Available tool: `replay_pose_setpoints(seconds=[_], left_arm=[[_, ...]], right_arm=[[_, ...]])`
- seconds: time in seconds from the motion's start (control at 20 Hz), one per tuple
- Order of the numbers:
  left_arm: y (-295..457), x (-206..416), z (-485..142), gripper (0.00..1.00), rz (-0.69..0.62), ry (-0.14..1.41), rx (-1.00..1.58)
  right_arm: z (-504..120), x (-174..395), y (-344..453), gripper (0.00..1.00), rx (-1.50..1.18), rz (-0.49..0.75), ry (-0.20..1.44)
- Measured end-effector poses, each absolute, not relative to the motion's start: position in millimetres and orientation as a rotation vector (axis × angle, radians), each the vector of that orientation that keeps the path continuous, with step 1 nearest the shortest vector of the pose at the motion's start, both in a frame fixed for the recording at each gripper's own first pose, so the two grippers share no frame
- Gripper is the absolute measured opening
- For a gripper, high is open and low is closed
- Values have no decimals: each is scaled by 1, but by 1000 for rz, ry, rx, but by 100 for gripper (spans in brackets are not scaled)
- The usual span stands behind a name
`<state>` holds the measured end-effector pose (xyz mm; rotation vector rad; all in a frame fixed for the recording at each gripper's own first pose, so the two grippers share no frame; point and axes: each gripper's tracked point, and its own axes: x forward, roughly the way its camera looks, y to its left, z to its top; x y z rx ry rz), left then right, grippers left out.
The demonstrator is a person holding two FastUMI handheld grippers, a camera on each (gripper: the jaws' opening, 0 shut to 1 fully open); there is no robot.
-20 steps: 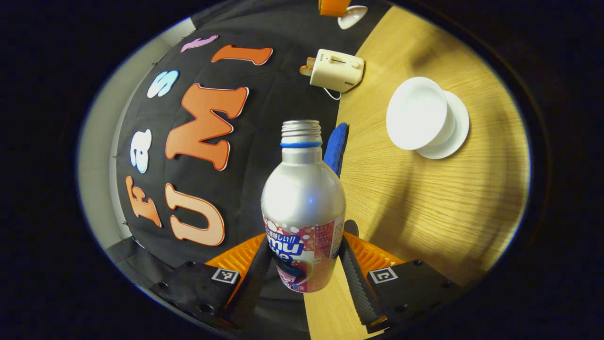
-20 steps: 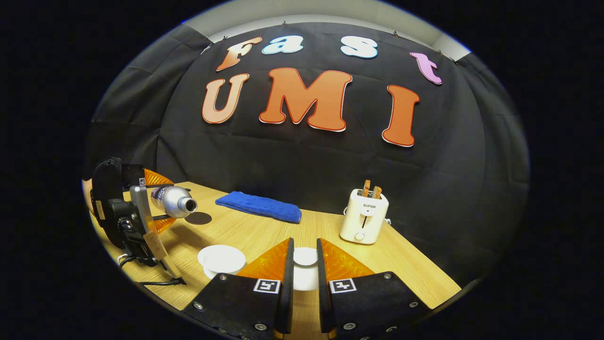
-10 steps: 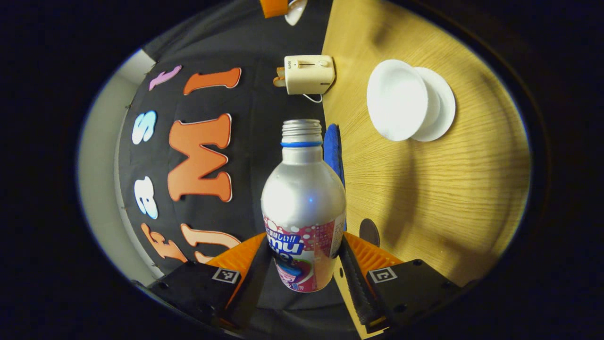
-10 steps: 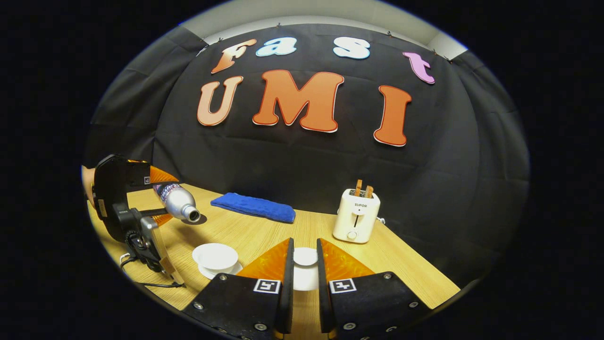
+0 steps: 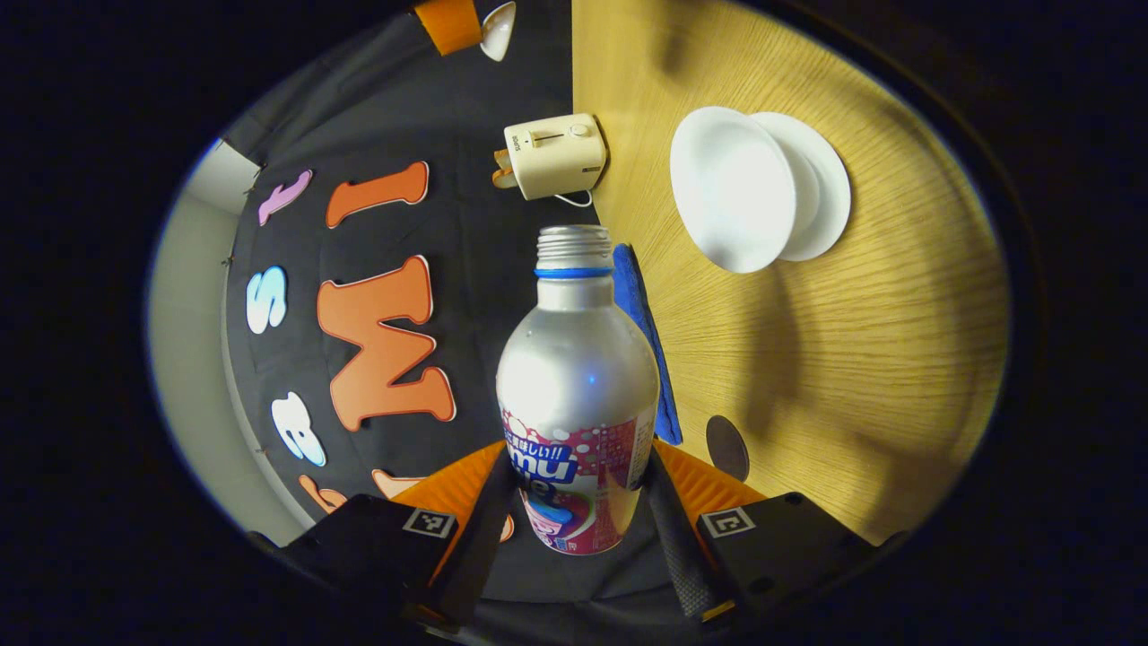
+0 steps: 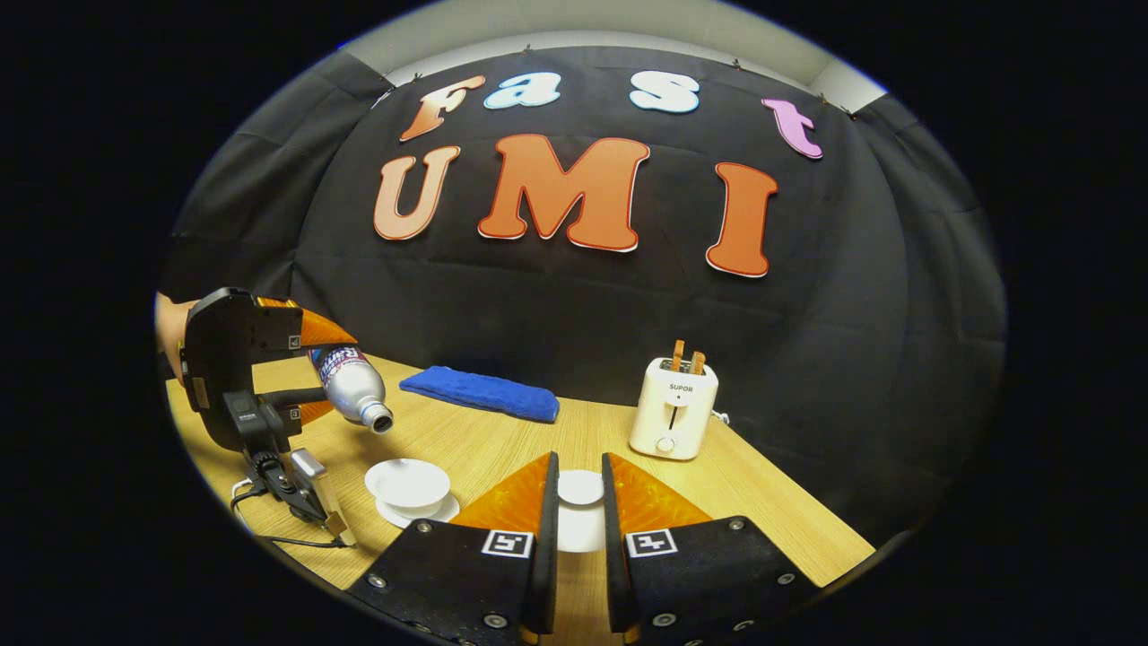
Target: Open the teacup lid with one hand, grasp the water bottle and pour water into the teacup with the other hand; after pouring, place the water bottle on the coaster and then close the teacup lid.
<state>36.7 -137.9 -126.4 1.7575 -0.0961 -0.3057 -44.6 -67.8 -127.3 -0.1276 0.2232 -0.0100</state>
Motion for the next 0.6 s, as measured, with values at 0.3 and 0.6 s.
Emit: replay_pose_setpoints(seconds=[0.3, 0.6], left_arm=[[-141, 39, -116, 82, -301, -144, 1845], [-144, 42, -107, 84, -300, -184, 1919]], right_arm=[[-128, -47, -69, 24, -130, -10, 227], [-125, -48, -69, 24, -145, -9, 222]])
